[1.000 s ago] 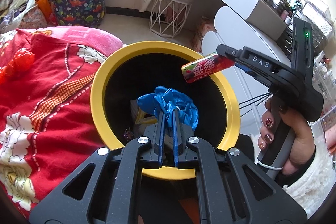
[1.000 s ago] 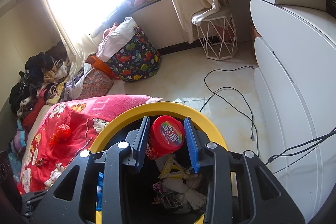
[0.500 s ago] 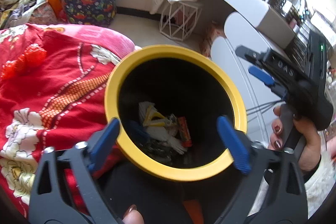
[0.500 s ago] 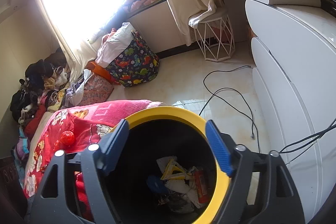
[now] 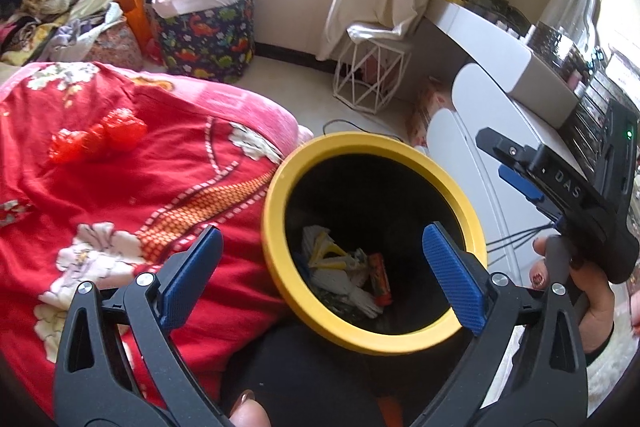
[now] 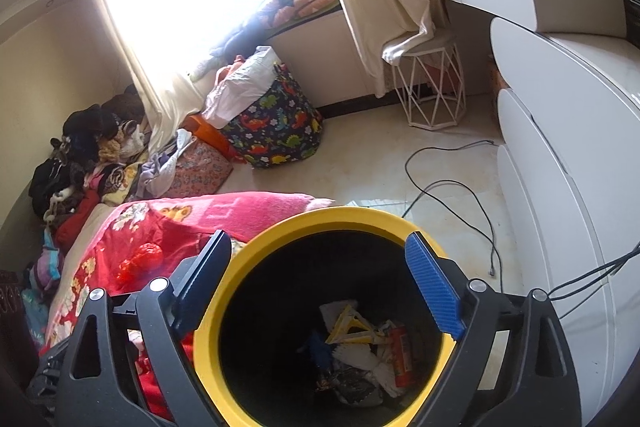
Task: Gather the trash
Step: 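Move both open tools back over the bed toward the red items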
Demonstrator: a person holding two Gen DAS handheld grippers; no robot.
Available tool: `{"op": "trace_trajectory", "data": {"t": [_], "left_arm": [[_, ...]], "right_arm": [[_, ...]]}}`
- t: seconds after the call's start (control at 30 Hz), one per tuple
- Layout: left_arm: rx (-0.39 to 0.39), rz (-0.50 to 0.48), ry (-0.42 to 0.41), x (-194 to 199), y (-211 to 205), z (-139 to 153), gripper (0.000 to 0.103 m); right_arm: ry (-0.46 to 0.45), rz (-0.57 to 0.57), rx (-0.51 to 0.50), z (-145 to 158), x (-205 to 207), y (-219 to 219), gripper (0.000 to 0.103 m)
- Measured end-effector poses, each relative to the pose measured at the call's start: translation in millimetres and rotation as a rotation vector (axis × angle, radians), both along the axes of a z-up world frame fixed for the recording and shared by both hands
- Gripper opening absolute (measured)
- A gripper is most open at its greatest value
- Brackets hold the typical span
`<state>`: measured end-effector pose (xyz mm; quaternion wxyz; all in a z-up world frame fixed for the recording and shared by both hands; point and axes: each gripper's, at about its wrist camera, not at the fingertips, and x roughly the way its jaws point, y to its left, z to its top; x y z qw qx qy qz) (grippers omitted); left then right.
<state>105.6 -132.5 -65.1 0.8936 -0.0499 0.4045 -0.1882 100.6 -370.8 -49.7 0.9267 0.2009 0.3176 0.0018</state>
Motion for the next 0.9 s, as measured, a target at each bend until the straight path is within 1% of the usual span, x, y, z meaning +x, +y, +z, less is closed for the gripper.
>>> {"op": "trace_trajectory", "data": {"t": [0.2,0.47,0.7,0.9], "left_arm": [[-0.002,0.06,-0.039,-2.6,22.5,11.5,0.092],[-0.025,0.143,-0.072,-2.7,59.0,22.9,0.092],[-0.039,0.227,-0.092,-1.3,94.3,27.8,0.092],[-0.042,0.296,-0.105,-0.7,124.4,29.0,0.092]], "right_arm": [[-0.022,0.05,-0.01,9.0,1.0,20.1,0.086],[-0.046,0.122,-0.024,19.9,4.1,51.4,0.086],[-0.061,0.205,-0.035,28.7,8.0,90.9,0.088],[-0.055,0.271,-0.047,28.9,14.3,121.4,0.088]]}}
